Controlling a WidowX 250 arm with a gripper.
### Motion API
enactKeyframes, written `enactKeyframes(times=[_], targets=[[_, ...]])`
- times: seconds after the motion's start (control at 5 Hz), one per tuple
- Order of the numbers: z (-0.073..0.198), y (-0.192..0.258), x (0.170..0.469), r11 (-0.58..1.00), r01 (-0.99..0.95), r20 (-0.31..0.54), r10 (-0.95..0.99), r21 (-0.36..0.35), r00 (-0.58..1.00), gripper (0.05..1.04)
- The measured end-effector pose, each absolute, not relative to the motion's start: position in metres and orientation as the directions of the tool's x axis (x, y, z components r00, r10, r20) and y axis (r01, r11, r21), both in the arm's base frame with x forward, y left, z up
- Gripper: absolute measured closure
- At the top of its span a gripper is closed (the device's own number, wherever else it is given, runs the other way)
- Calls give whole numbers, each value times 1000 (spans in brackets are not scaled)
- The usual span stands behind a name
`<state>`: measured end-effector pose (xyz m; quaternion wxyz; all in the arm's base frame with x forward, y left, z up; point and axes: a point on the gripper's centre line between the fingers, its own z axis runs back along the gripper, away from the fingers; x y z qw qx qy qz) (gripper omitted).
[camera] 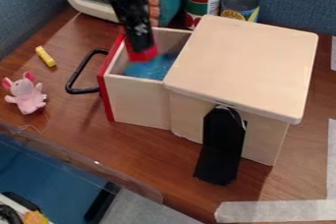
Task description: Removing the red object from the drawer and placing it on the left side of the table
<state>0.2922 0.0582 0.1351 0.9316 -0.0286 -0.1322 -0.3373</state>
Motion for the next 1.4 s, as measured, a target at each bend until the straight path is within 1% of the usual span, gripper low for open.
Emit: enactKeyframes(times=[0.2, 0.4, 0.6, 0.8, 1.0, 1.2, 1.4], targets=[[140, 75, 289, 810, 580, 238, -582, 86, 777, 230], [157, 107, 293, 866, 479, 257, -500, 143, 827, 230], [169, 131, 295, 899, 408, 277, -438, 163, 855, 230], [157, 161, 307, 933, 331, 248, -358, 145, 900, 230], [141, 182, 323, 958, 269, 252, -285, 98, 925, 230], [112, 198, 338, 971, 218, 200, -234, 98, 951, 230], [102, 196, 361, 967, 226, 202, -246, 117, 948, 230]])
